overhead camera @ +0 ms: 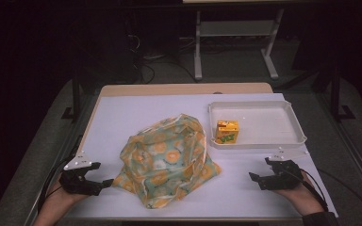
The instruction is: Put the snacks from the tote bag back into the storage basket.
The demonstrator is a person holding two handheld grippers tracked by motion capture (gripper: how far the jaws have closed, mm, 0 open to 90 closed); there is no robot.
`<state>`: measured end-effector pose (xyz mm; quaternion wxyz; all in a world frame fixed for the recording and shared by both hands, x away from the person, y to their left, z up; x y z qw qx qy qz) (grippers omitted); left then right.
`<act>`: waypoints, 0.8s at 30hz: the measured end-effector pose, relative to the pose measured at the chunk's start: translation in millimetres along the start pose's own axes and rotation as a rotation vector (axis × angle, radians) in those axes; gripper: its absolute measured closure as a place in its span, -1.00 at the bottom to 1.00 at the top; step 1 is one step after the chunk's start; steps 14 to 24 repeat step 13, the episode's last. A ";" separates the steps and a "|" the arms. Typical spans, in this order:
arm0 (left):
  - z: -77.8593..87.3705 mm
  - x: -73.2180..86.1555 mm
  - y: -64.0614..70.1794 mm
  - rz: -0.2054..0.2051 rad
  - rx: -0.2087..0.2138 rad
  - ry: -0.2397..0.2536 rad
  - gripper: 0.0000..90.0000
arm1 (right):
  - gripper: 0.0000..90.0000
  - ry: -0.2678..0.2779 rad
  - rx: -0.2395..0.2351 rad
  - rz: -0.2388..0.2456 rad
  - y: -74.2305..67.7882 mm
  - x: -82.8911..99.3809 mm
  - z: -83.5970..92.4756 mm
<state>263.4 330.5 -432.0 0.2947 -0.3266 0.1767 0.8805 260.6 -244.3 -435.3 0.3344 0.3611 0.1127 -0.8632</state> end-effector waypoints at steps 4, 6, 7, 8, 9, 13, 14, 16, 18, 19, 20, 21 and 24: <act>-0.8 0.2 -0.6 0.003 0.003 0.002 -0.66 | -0.62 -0.014 -0.014 0.013 -4.5 6.7 1.1; -1.0 -0.3 -0.6 -0.002 0.003 -0.004 -0.66 | -0.63 -0.027 -0.012 0.013 -6.7 9.4 0.6; -1.5 -0.4 -0.1 0.002 0.004 -0.002 -0.66 | -0.63 -0.028 -0.013 0.021 -7.0 10.3 0.0; -1.7 -0.6 -0.2 -0.002 0.004 -0.005 -0.66 | -0.64 -0.035 -0.011 0.024 -7.4 11.1 0.0; -2.3 -0.8 0.2 -0.001 0.007 -0.003 -0.66 | -0.64 -0.037 -0.010 0.025 -7.6 11.3 -0.2; -3.3 -1.1 -0.1 -0.009 0.010 -0.009 -0.66 | -0.65 -0.032 -0.006 0.028 -7.4 11.1 0.0; -3.3 -1.1 -0.1 -0.009 0.010 -0.009 -0.66 | -0.65 -0.032 -0.006 0.028 -7.4 11.1 0.0; -3.3 -1.1 -0.1 -0.009 0.010 -0.009 -0.66 | -0.65 -0.032 -0.006 0.028 -7.4 11.1 0.0; -3.3 -1.1 -0.1 -0.009 0.010 -0.009 -0.66 | -0.65 -0.032 -0.006 0.028 -7.4 11.1 0.0; -3.3 -1.1 -0.1 -0.009 0.010 -0.009 -0.66 | -0.65 -0.032 -0.006 0.028 -7.4 11.1 0.0; -3.3 -1.1 -0.1 -0.009 0.010 -0.009 -0.66 | -0.65 -0.032 -0.006 0.028 -7.4 11.1 0.0; -3.3 -1.1 -0.1 -0.009 0.010 -0.009 -0.66 | -0.65 -0.032 -0.006 0.028 -7.4 11.1 0.0; -3.3 -1.1 -0.1 -0.009 0.010 -0.009 -0.66 | -0.65 -0.032 -0.006 0.028 -7.4 11.1 0.0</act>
Point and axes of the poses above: each handheld gripper's, and its own axes: z roughly backward along the jaws, x roughly out of its underside, y roughly to its right, the point moved 2 cm from there along -z, roughly forward along the jaws, and after that the axes turned 7 degrees about z, right-handed, at the moved point
